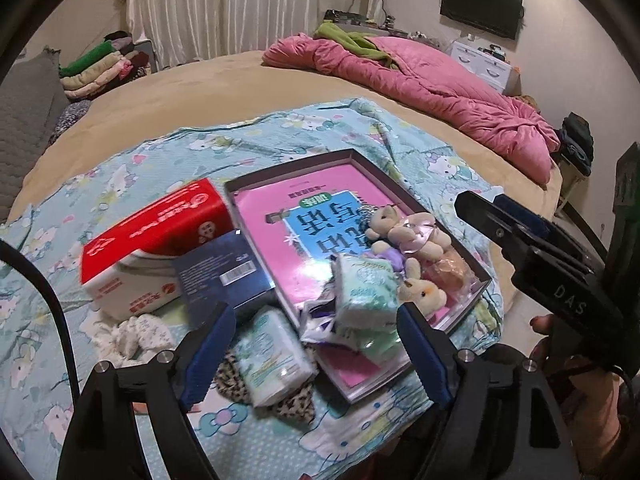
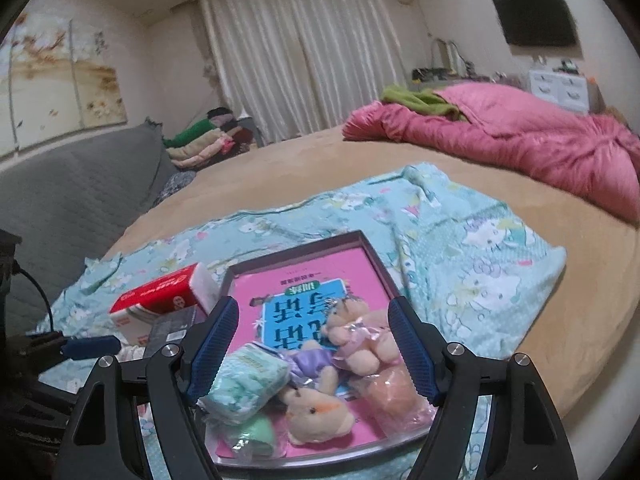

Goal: Organize soft objects
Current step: 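Move both open tools back toward the pile of soft items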

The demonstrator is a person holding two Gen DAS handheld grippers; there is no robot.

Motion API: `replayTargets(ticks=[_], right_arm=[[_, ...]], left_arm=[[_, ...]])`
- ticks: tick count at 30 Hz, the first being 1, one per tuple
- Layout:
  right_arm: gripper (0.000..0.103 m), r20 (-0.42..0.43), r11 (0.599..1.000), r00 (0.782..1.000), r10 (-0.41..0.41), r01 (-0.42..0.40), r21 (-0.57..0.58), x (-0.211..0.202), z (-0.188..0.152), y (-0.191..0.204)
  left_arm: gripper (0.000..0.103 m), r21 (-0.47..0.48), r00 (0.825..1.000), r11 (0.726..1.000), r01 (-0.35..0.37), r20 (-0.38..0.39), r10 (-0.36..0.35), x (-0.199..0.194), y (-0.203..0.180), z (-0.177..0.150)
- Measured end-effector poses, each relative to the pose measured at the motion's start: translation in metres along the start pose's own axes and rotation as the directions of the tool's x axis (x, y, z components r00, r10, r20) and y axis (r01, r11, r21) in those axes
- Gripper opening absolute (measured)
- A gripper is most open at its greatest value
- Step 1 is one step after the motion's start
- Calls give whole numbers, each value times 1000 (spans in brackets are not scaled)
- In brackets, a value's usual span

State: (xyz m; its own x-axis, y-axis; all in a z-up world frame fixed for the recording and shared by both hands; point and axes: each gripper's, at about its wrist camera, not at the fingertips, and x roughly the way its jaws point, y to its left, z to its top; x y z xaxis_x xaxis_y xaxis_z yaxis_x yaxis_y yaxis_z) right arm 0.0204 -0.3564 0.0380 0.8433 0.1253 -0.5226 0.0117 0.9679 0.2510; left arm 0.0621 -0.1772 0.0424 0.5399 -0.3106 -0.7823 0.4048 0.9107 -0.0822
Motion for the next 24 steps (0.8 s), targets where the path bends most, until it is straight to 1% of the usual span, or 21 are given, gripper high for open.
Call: replayTargets(ticks=[6, 11, 16, 20, 24], right_arm=[[78, 8, 997, 999, 38, -38, -64, -11, 5, 31], [78, 10, 991, 997, 78, -76, -113, -18, 8, 57], [78, 2, 982, 995, 98, -96, -162, -22, 7, 77], [78, 3, 973, 995, 103, -101, -206, -27, 7, 91], [78, 2, 967, 994, 109, -105, -233, -29, 5, 101]], left_arm=[[82, -16, 999, 999, -35, 26, 35, -19, 16, -6], [83, -41, 998, 998, -41, 44, 43, -32, 28, -10], [83, -54, 996, 997, -62, 56, 65, -41, 42, -12], [83, -100, 994, 992, -82, 68, 89, -50, 65, -12], [83, -162, 988, 980, -114, 86, 129, -61, 93, -12]])
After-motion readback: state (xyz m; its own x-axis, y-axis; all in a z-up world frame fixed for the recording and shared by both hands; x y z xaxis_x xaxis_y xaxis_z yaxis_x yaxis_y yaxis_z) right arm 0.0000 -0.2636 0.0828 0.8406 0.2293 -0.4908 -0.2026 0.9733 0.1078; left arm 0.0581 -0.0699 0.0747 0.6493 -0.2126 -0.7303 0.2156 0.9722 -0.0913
